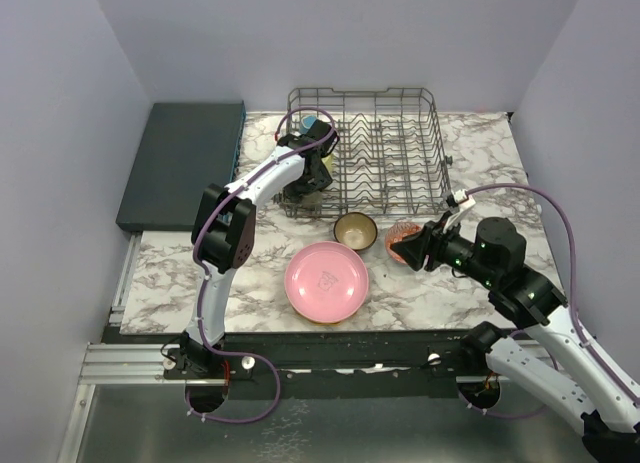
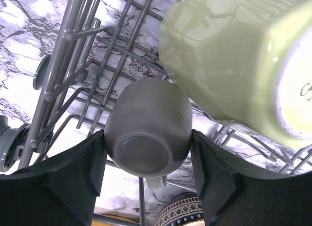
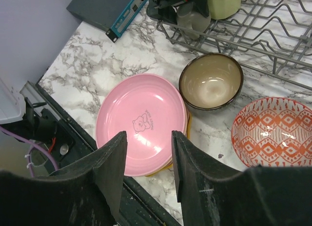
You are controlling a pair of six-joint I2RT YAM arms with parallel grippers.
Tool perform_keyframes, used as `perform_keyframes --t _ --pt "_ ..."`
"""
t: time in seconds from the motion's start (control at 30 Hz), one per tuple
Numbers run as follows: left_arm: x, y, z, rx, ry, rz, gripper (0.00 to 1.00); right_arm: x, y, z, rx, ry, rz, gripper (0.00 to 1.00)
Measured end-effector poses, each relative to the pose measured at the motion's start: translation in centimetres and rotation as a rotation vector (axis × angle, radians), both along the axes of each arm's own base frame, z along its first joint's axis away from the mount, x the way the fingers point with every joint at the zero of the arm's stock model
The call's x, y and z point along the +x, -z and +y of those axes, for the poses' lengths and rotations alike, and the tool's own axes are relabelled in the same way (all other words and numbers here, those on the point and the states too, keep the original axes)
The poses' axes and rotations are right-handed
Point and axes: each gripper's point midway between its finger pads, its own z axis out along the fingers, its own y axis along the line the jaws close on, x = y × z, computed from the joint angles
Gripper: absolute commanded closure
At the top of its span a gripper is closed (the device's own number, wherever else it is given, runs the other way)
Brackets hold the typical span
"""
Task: Load the mixed dishes into the dish rack
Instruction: Turn the cup upside down in the dish rack.
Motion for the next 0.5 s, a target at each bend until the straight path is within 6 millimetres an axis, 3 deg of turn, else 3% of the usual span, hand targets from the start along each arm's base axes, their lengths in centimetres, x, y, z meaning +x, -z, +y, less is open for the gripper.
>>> perform_keyframes --t 0.03,0.5 --pt "-0.01 0.0 -0.01 0.0 0.001 -0.001 0.02 0.04 0.07 0.02 -0.002 0.0 0.002 0.52" --pt "0.36 -0.63 -0.54 -0.015 0.013 -0.033 0.02 0.33 0.68 0.44 -0.014 -0.01 0.024 0.5"
